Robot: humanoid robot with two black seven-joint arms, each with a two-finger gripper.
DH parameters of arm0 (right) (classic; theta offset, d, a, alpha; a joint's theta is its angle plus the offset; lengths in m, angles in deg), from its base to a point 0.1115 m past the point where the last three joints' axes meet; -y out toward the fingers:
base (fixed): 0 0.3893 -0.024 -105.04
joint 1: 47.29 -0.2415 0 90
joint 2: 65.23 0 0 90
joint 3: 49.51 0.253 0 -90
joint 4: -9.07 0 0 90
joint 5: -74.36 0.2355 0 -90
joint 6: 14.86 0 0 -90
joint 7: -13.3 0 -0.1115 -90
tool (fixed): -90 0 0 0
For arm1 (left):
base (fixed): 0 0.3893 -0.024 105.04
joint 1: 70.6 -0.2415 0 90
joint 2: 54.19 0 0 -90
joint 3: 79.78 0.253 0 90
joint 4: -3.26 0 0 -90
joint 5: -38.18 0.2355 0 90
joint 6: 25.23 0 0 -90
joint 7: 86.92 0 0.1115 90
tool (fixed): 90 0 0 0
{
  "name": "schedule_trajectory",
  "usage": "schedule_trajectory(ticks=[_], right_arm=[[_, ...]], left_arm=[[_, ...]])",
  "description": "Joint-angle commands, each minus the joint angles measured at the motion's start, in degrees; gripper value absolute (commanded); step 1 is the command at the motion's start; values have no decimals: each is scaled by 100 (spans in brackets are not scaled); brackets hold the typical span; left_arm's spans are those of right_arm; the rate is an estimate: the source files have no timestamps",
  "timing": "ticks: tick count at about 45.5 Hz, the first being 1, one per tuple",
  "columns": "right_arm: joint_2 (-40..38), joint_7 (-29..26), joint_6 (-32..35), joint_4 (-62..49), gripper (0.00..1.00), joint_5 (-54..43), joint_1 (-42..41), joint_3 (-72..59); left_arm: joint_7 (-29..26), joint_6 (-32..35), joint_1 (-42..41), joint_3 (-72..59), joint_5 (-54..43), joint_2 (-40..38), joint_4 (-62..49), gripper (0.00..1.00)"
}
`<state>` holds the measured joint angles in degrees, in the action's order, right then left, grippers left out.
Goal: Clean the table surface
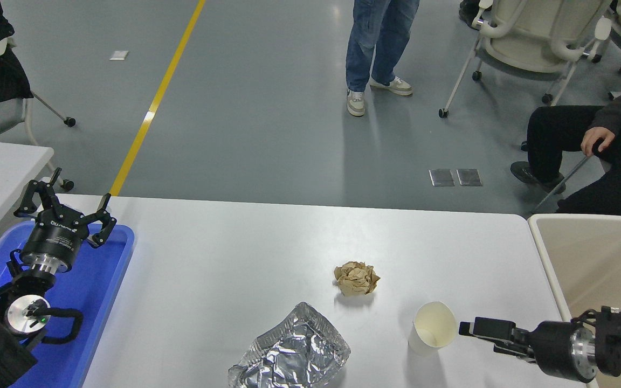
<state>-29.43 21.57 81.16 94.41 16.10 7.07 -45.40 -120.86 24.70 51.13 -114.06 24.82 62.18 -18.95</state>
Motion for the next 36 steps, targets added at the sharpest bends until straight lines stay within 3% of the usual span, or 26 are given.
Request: schedule_trajectory(ticks=[1,18,36], right_arm=[[366,-106,-5,-281,99,-1,-13,-7],[771,-141,-5,-659,99,-18,-57,-7],[859,-141,4,-668,89,-387,-163,-7]], left_arm=[[1,-1,0,0,0,0,7,100],[1,-1,0,0,0,0,-2,100],[1,-1,0,0,0,0,-2,100]])
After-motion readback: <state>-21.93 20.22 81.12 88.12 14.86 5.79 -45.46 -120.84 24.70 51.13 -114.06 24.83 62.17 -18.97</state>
